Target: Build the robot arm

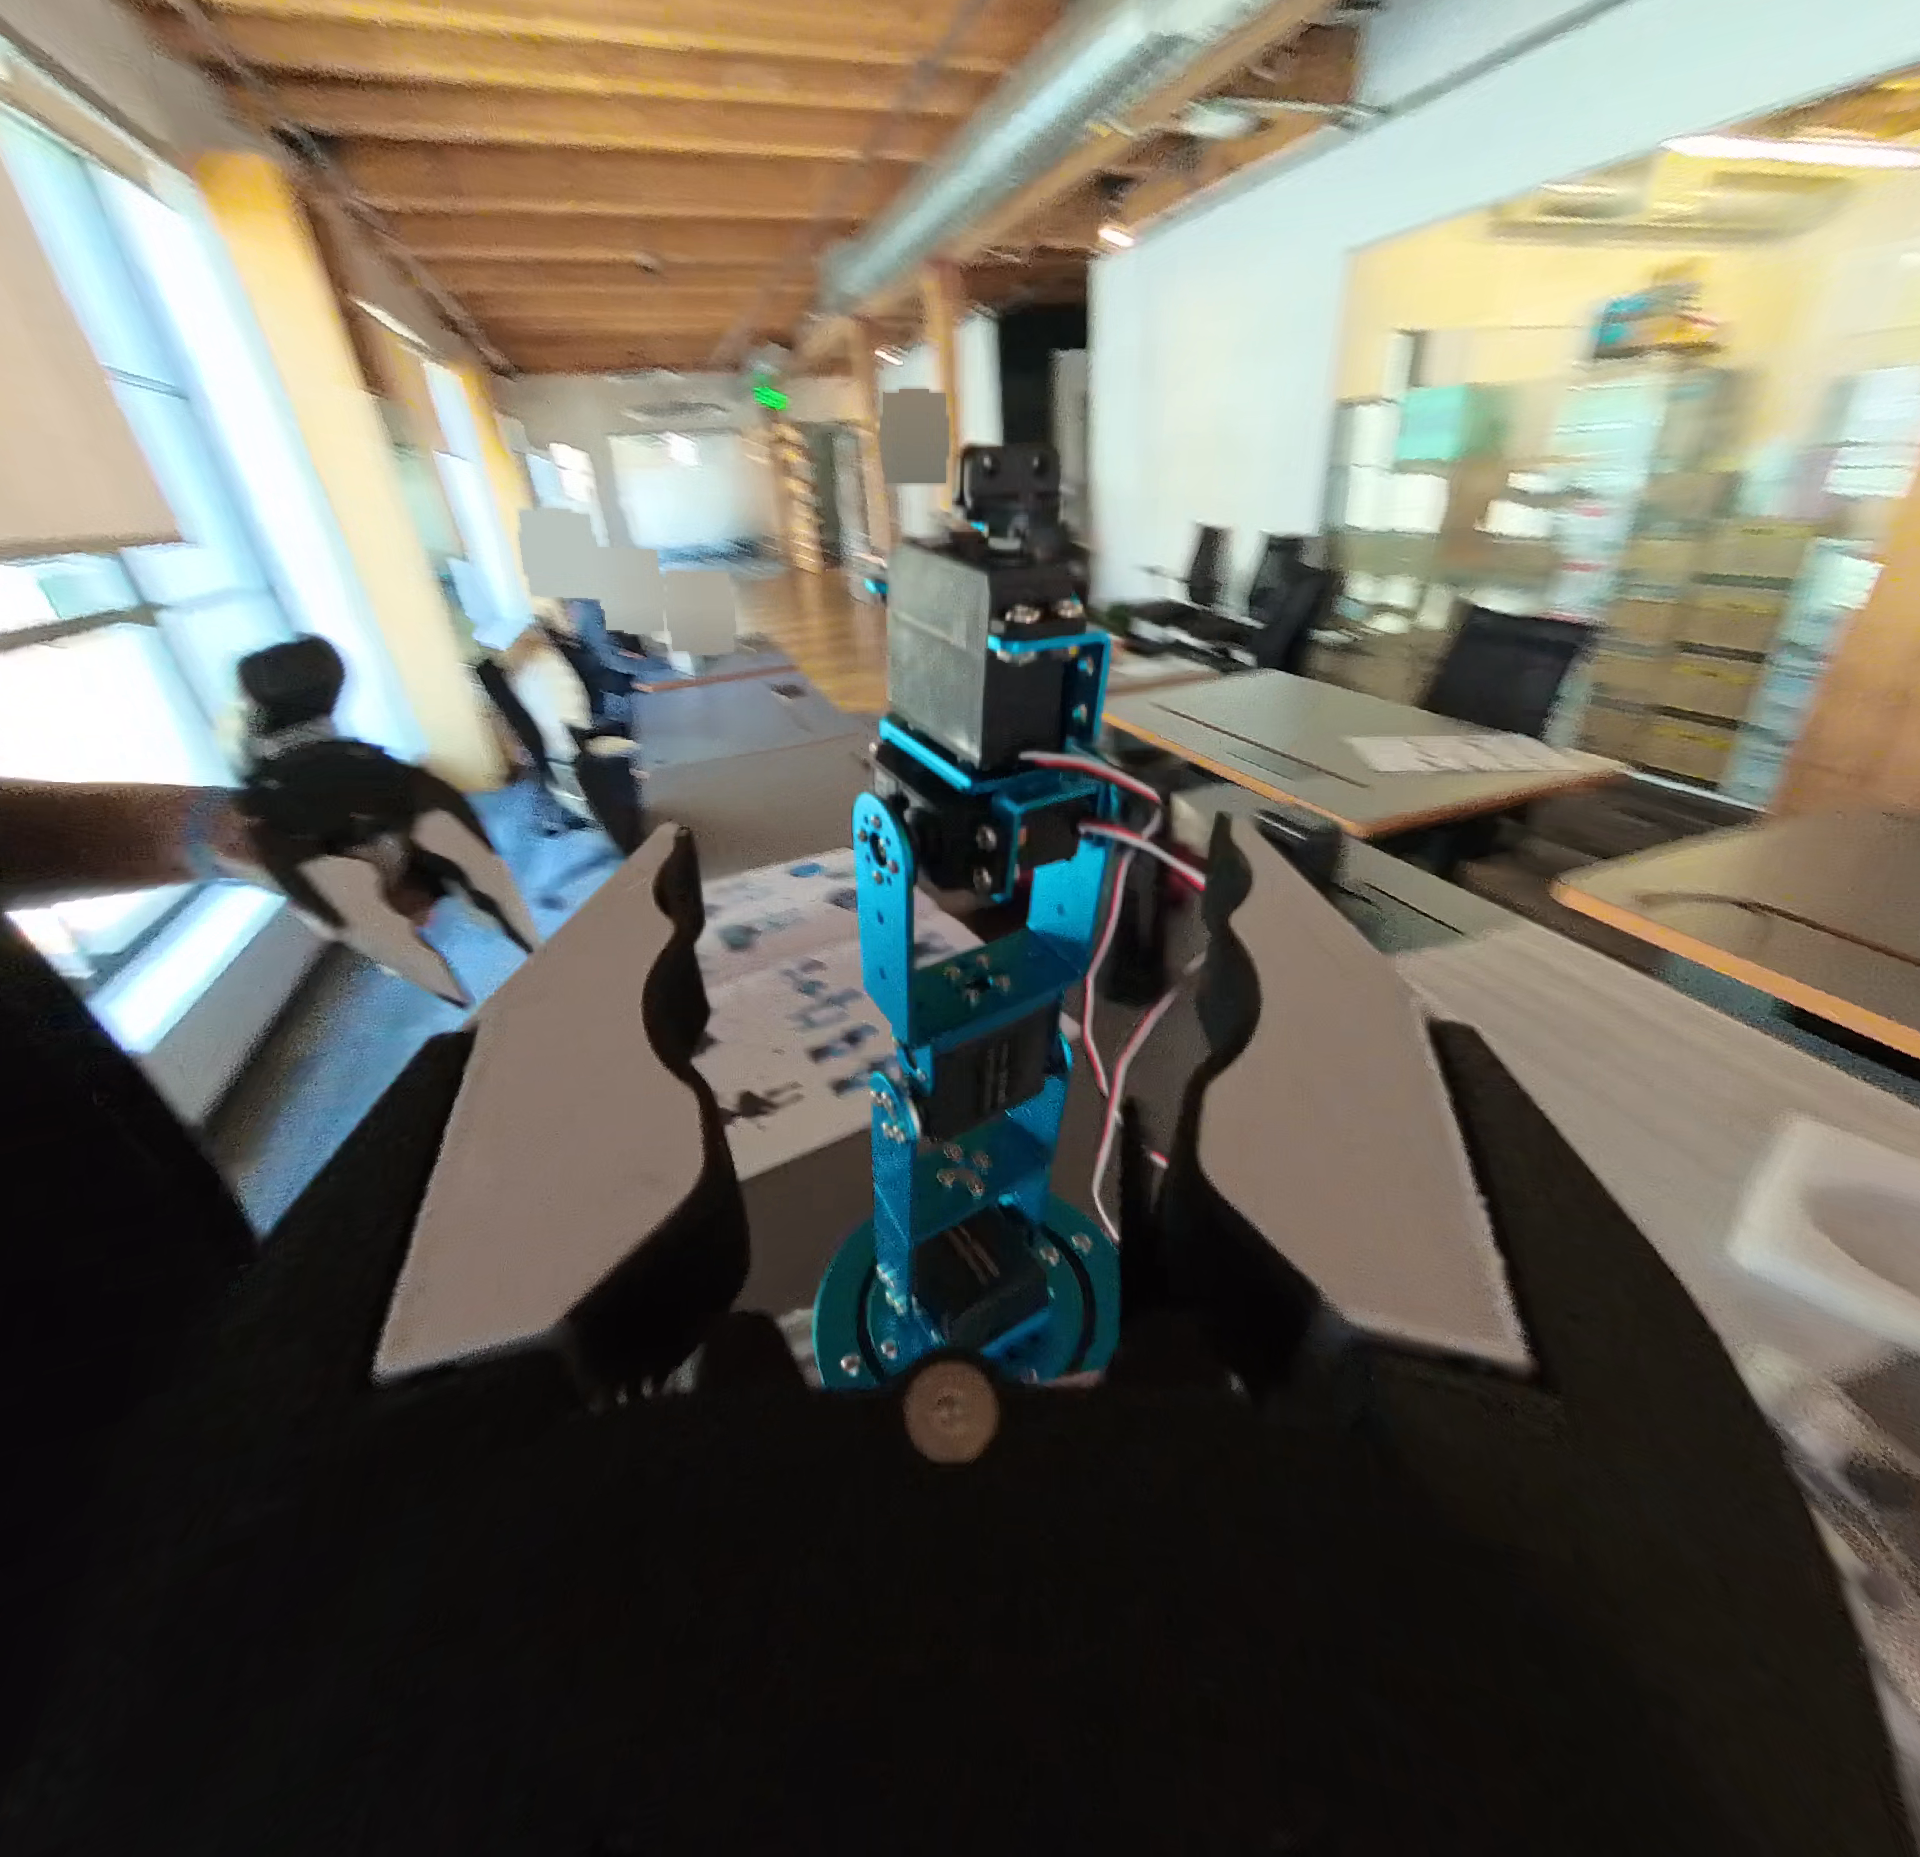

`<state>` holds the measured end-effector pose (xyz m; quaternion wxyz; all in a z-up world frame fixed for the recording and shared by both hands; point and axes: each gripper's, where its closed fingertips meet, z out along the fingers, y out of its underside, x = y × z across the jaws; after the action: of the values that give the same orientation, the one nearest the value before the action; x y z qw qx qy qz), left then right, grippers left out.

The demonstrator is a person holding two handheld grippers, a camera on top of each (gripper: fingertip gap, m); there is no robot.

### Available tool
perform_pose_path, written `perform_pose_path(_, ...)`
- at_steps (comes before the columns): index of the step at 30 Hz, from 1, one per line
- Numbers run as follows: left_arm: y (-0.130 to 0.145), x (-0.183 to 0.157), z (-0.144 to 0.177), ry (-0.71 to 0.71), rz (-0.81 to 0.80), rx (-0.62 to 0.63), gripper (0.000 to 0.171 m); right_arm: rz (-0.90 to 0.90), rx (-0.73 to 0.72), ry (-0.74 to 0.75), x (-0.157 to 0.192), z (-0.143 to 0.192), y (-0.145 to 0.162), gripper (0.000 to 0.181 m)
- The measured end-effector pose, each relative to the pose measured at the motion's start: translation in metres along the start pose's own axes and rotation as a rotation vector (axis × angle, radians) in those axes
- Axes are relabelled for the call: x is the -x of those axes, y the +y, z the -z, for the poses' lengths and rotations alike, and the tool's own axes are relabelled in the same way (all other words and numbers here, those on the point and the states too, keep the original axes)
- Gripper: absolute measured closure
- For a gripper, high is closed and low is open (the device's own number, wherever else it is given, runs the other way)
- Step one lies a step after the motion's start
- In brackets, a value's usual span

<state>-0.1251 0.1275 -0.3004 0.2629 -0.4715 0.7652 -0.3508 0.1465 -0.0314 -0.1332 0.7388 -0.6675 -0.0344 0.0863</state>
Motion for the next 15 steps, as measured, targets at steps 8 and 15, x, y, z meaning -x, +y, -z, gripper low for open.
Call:
perform_pose_path(8, -0.041, -0.064, -0.058, -0.003, 0.107, 0.053, 0.135, -0.100, -0.101, -0.404, -0.036, 0.004, -0.014, 0.141)
perform_pose_path(15, -0.066, -0.115, -0.091, -0.067, 0.206, 0.075, 0.134, -0.149, 0.141, -0.758, -0.030, -0.027, 0.012, 0.139)
